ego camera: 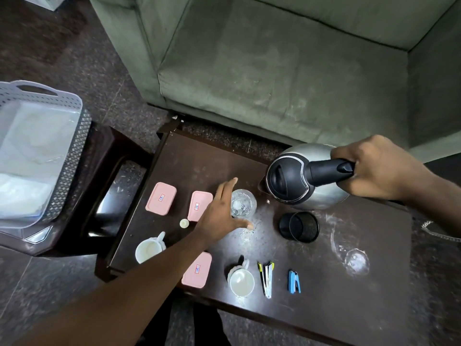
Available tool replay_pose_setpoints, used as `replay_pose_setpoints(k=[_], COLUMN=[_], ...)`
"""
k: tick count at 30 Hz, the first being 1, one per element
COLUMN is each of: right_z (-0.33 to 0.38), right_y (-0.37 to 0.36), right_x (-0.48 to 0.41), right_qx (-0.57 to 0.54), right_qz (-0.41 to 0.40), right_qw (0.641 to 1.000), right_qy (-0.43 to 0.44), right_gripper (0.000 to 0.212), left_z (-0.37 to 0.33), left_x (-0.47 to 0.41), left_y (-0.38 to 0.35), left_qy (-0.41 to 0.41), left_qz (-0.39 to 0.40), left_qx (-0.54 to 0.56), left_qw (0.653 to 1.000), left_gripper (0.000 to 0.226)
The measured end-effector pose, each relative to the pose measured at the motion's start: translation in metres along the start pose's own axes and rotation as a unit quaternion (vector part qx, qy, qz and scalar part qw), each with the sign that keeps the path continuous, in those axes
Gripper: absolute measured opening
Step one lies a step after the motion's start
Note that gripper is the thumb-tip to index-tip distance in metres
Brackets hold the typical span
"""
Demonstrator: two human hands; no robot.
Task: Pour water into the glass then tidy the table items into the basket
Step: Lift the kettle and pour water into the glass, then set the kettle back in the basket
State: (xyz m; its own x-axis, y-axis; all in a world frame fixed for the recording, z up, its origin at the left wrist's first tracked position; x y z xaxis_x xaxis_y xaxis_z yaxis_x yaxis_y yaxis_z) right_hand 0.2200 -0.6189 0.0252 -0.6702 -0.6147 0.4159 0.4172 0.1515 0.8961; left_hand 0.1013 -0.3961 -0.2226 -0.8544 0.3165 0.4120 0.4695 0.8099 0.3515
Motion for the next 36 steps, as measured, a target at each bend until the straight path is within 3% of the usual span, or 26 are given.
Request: replay_pose_setpoints(k=[6, 14, 18, 25, 33, 36], right_z=[-0.007, -0.006, 0.011, 0.051, 0.162, 0.204], right_y=[-0.017, -0.03, -0.025, -0.006, 0.043, 0.055], right_x=[0.003, 0.01, 0.002, -0.031, -0.128, -0.169], right_qx=[-0.115, -0.295, -0.379, -0.411, -0.441, -0.45], right_qz=[-0.031, -0.095, -0.139, -0.172, -0.176, -0.174], right_qw=[0.992, 0.946, 0.912, 0.895, 0.878, 0.872], right_qy=[-0.033, -0.096, -0.07, -0.037, 0.057, 0.089], right_gripper=[0.031, 0.034, 0.022, 0.032, 0.027, 0.034], left_z=[-0.038, -0.079, -0.087, -0.091, -0.052, -0.033], left_x=[0.009, 0.014, 0.023, 0.055, 0.12, 0.149], left_y=[0.011, 0.039, 0.064, 0.129, 0.259, 0.309], left_qy=[-0.076, -0.134, -0.154, -0.168, -0.163, -0.162], left_qz=[-0.054, -0.049, -0.081, -0.108, -0.154, -0.182], left_qx=[0.002, 0.13, 0.161, 0.204, 0.2, 0.192], left_qw=[0.996, 0.981, 0.972, 0.958, 0.954, 0.951], left_gripper=[0.127, 0.114, 0.105, 0.097, 0.092, 0.093])
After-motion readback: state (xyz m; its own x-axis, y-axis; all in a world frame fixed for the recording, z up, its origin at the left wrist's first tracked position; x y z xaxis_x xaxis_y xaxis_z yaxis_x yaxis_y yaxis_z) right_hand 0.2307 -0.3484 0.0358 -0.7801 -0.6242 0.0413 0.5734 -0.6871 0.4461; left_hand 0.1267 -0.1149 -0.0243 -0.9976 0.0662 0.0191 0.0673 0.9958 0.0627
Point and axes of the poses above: each hand's wrist, its own x-axis away from the middle knuckle, its own y-axis out of the back of the hand, z = x × y, the point moved 5 cm from there along -x, towards the middle knuckle, and after that the axes turned 14 degrees about z, right-handed, at the moved point
